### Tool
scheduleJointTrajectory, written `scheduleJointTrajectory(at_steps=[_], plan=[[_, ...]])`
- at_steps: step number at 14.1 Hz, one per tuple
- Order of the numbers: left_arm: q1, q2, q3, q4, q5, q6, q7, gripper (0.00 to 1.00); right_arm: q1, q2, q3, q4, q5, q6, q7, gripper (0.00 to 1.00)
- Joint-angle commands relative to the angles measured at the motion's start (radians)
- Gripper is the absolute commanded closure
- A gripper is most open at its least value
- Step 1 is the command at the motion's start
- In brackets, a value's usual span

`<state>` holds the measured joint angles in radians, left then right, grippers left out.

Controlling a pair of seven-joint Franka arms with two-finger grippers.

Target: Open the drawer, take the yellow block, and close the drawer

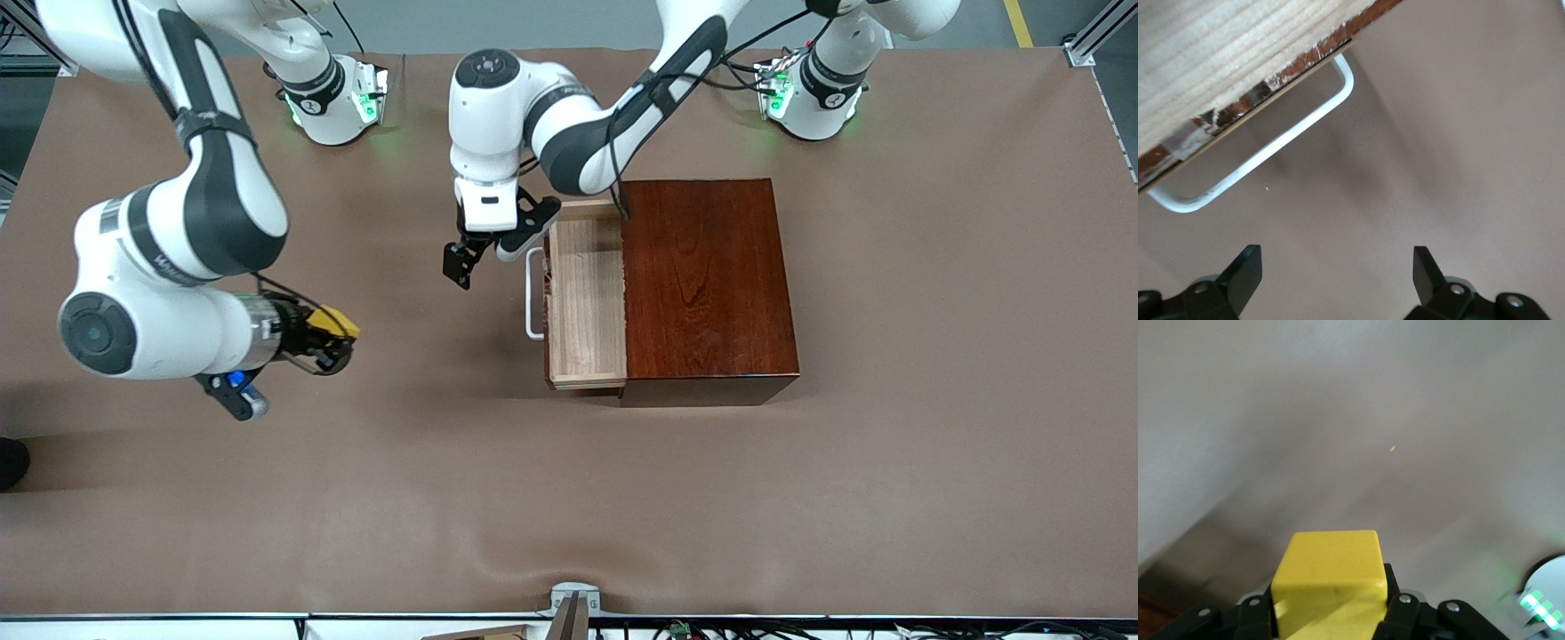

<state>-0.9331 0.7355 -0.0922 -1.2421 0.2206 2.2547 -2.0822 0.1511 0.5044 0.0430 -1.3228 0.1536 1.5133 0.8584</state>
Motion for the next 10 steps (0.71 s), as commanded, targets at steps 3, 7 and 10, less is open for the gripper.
scheduleJointTrajectory(at_steps=[3, 7, 10], plan=[[0.0, 0.073, 0.031, 0.044, 0.023, 0.016, -0.097, 0.0, -0.123, -0.03, 0.017, -0.148, -0.035, 0.076, -0.252, 1.0], [-0.003, 0.082, 0.037, 0.036, 0.028, 0.003, -0.14, 0.0, -0.211, -0.058, 0.017, -0.277, -0.035, 0.176, -0.436, 1.0], [0.005, 0.079, 0.037, 0.033, 0.031, -0.038, -0.133, 0.0, -0.214, -0.06, 0.017, -0.302, -0.051, 0.191, -0.469, 1.0]])
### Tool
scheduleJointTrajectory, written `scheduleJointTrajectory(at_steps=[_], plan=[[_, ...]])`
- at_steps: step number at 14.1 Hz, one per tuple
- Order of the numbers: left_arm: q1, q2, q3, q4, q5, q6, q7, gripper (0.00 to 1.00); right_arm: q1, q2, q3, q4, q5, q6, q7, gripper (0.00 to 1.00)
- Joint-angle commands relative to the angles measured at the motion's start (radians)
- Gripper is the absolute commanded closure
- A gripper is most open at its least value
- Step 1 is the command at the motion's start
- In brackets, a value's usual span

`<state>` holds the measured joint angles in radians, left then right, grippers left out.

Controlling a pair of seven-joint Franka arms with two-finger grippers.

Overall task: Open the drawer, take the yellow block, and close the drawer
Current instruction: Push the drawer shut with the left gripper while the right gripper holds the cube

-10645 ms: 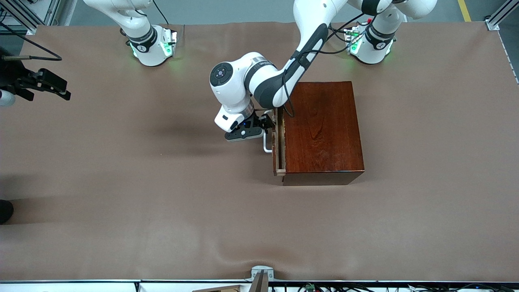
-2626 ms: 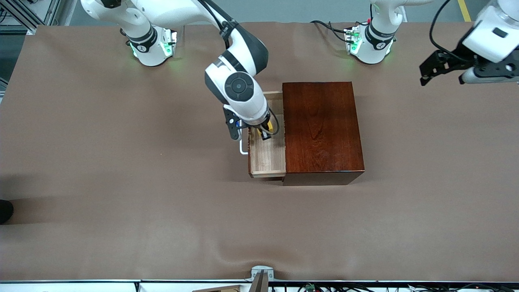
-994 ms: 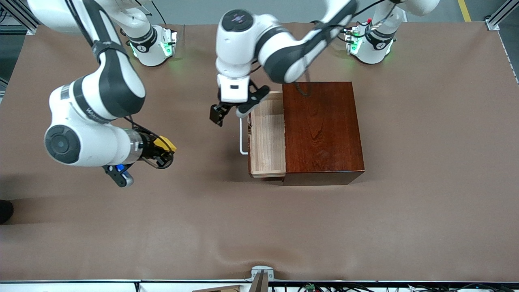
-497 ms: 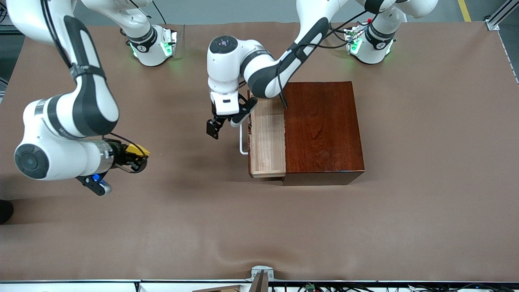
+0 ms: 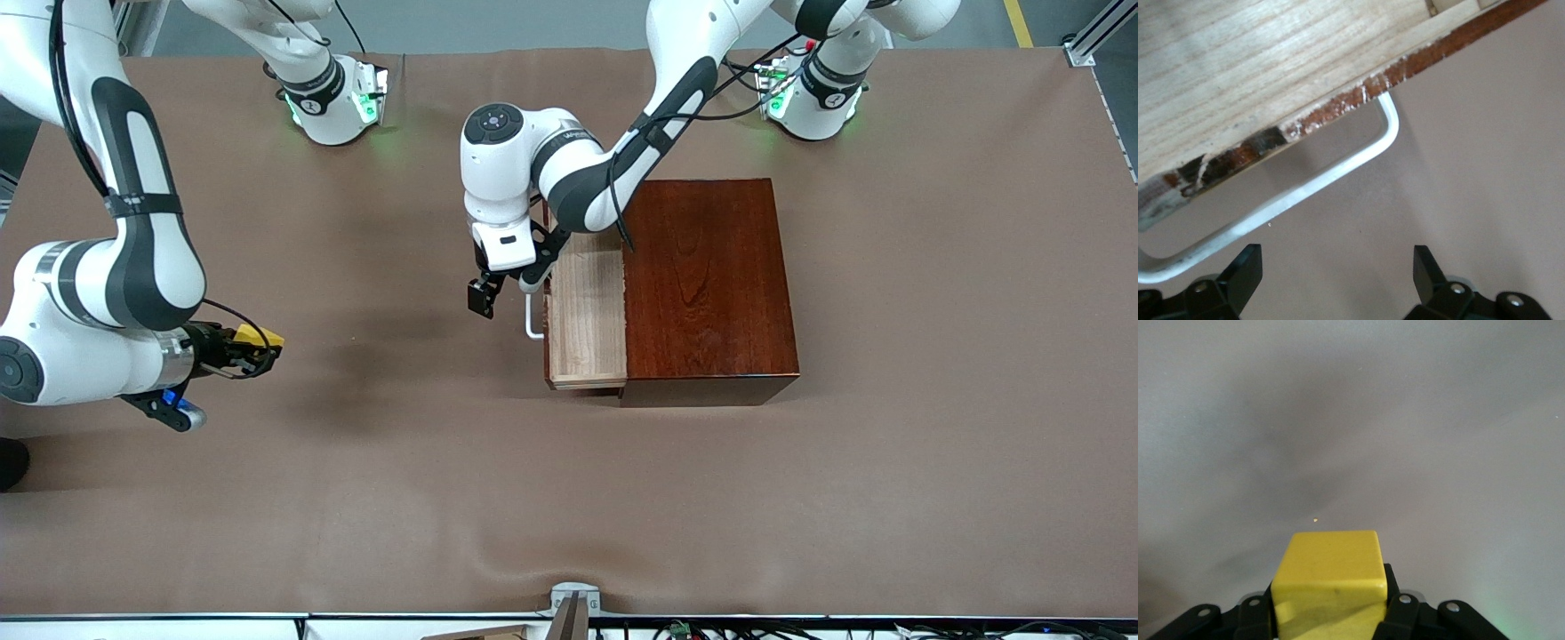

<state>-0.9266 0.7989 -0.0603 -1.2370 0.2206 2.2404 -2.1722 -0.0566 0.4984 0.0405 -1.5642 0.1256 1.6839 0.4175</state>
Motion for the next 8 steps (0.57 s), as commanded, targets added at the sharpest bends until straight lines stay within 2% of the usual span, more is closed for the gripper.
scheduleJointTrajectory(at_steps=[1, 5, 8], plan=[[0.006, 0.014, 0.005, 0.028, 0.032, -0.036, -0.041, 0.0, -0.008, -0.054, 0.019, -0.078, -0.062, 0.04, -0.075, 1.0], [0.018, 0.002, 0.004, 0.028, 0.031, -0.111, -0.019, 0.0, -0.011, -0.119, 0.019, -0.285, -0.109, 0.271, -0.115, 1.0], [0.023, 0.002, 0.004, 0.028, 0.031, -0.122, -0.011, 0.0, -0.055, -0.118, 0.019, -0.35, -0.112, 0.376, -0.244, 1.0]])
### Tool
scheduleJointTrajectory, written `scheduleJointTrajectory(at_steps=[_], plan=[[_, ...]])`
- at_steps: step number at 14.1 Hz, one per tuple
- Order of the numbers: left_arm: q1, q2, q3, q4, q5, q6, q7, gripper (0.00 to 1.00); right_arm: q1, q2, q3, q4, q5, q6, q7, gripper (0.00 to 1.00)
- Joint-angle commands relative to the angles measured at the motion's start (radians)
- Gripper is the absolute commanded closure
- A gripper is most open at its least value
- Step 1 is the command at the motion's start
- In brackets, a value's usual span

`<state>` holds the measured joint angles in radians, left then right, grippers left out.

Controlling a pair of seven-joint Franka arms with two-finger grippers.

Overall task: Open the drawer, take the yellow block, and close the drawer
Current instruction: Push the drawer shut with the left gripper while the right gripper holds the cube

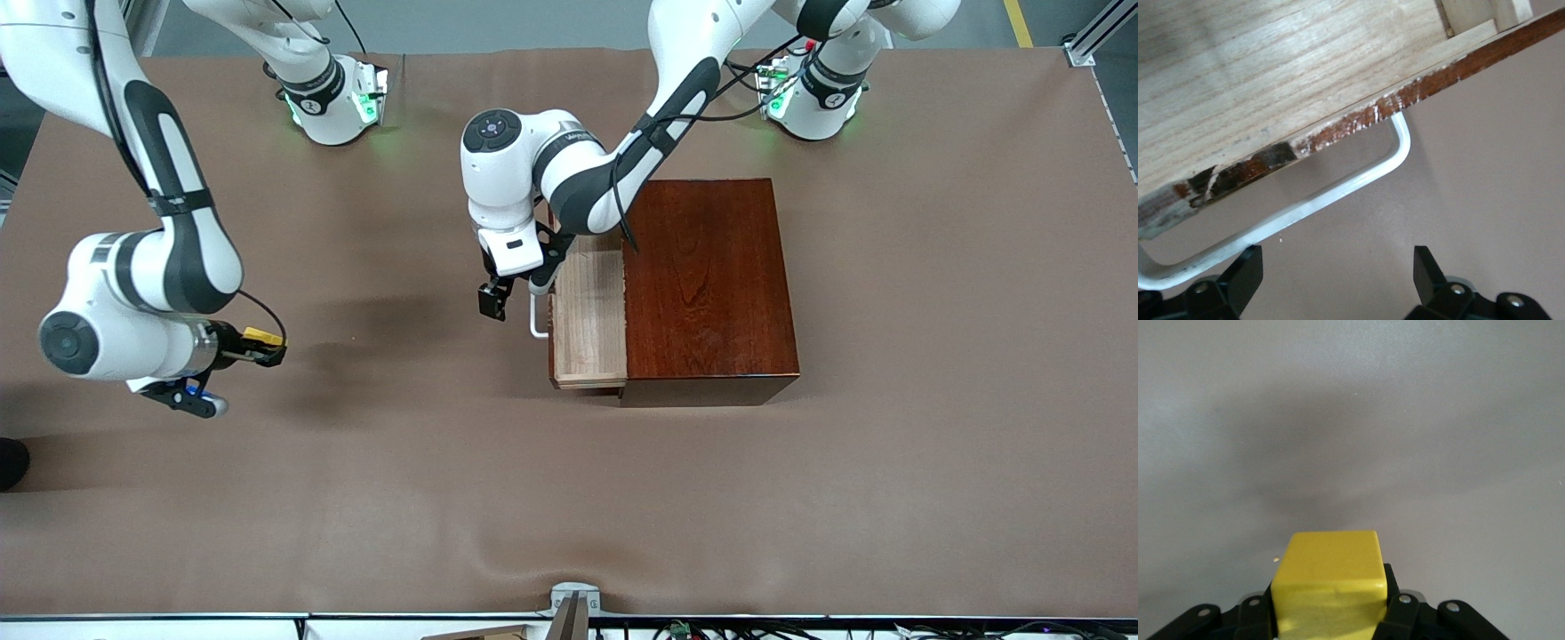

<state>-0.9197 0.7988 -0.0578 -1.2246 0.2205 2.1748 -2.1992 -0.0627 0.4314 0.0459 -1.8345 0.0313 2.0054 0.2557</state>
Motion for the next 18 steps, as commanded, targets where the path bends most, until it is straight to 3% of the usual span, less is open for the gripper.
scheduleJointTrajectory(at_steps=[1, 5, 18], plan=[[0.027, 0.0, 0.0, 0.016, 0.031, -0.065, 0.016, 0.0, -0.068, -0.045, 0.014, -0.095, -0.018, 0.087, -0.12, 1.0], [0.045, -0.023, -0.001, 0.016, 0.031, -0.13, 0.018, 0.0, -0.135, -0.027, 0.014, -0.149, -0.039, 0.214, -0.239, 1.0], [0.088, -0.032, -0.001, 0.002, 0.022, -0.219, 0.016, 0.0, -0.16, 0.043, 0.012, -0.21, -0.08, 0.334, -0.251, 1.0]])
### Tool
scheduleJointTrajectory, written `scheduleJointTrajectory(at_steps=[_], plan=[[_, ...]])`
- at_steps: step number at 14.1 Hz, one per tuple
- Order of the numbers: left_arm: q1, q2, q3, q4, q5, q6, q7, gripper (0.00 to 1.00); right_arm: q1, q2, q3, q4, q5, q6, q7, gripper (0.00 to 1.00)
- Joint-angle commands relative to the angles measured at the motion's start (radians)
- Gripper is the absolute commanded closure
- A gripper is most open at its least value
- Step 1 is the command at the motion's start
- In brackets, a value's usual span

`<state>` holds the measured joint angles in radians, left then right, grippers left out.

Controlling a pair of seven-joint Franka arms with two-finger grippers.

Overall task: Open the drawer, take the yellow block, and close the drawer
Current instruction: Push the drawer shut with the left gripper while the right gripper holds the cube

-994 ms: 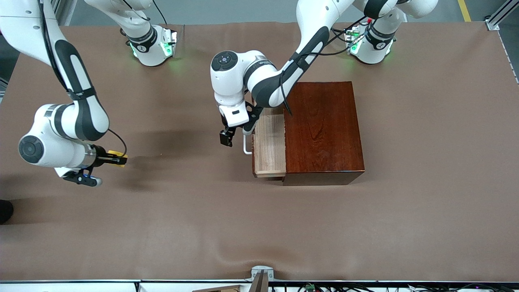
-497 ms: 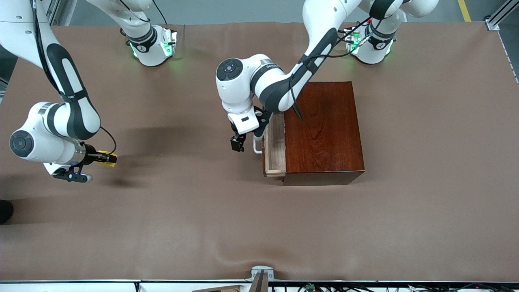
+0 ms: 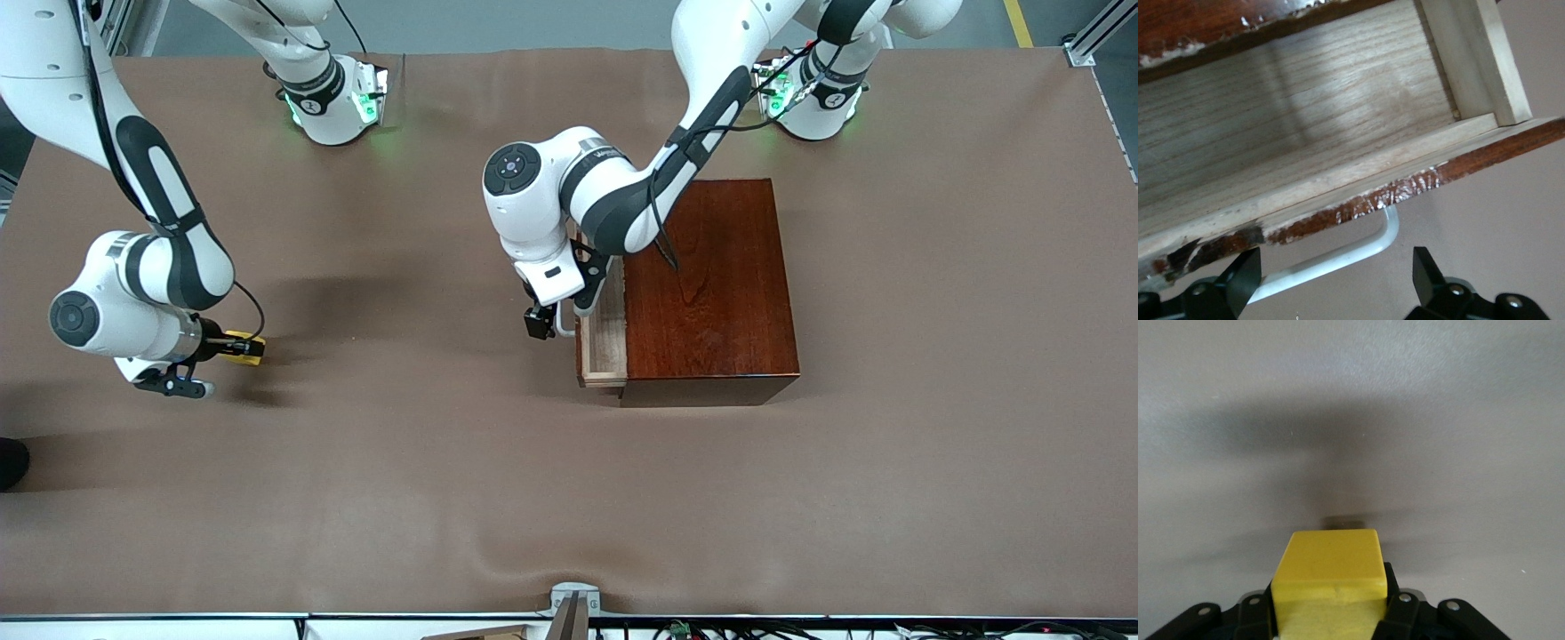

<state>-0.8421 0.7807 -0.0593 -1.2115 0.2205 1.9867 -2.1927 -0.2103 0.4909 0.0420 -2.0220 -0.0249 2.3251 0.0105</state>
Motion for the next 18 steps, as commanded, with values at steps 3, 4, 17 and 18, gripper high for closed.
scheduleJointTrajectory(at_steps=[3, 4, 17, 18], plan=[[0.024, -0.02, 0.001, -0.011, 0.02, -0.077, 0.011, 0.0, -0.011, 0.005, 0.016, -0.023, -0.027, 0.014, -0.009, 1.0], [0.029, -0.021, -0.001, -0.011, 0.02, -0.095, 0.011, 0.0, -0.012, 0.008, 0.016, -0.023, -0.029, 0.014, -0.009, 1.0], [0.064, -0.032, -0.001, -0.016, 0.016, -0.235, 0.011, 0.0, 0.002, -0.034, 0.025, 0.069, -0.04, -0.114, -0.001, 0.0], [0.07, -0.032, -0.001, -0.014, 0.016, -0.244, 0.013, 0.0, 0.005, -0.049, 0.03, 0.104, -0.036, -0.207, 0.006, 0.0]])
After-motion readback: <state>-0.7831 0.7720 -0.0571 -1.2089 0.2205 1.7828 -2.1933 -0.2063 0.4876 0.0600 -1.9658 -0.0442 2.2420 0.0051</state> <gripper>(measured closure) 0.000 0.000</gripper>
